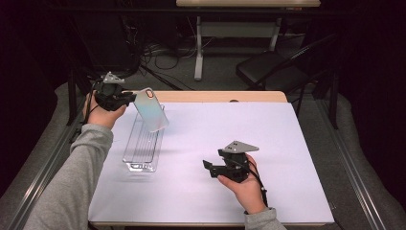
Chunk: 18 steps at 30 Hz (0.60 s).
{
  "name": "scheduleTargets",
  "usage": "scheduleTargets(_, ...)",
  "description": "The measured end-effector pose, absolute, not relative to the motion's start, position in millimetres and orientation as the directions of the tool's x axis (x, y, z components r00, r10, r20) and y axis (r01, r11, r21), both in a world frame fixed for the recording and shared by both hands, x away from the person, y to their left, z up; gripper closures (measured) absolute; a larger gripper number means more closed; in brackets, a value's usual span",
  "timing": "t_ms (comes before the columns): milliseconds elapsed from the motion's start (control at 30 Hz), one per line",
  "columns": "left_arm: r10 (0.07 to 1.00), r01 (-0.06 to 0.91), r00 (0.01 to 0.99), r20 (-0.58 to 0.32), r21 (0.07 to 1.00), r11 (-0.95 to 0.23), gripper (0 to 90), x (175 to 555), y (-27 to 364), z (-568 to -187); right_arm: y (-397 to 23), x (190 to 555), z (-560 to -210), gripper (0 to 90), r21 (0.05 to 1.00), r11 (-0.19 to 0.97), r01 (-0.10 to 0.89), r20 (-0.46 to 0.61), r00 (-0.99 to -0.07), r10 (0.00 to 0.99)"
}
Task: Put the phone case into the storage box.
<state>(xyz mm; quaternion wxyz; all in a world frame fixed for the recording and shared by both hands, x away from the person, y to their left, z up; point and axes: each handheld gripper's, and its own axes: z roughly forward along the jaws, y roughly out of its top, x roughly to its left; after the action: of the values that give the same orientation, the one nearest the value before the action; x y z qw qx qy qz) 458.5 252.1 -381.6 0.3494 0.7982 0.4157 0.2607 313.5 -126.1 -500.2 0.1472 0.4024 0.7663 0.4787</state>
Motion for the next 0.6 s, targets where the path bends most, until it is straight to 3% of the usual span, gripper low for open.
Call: scheduleTargets(600, 0.838, 0.389, 0.484, 0.253, 0.795, -0.465, 79.9, 470.8, 254.9, -381.2, -127.0, 314.5, -501.6, 28.8, 0.854, 0.217, 0.473, 0.156, -0.630, 0.761)
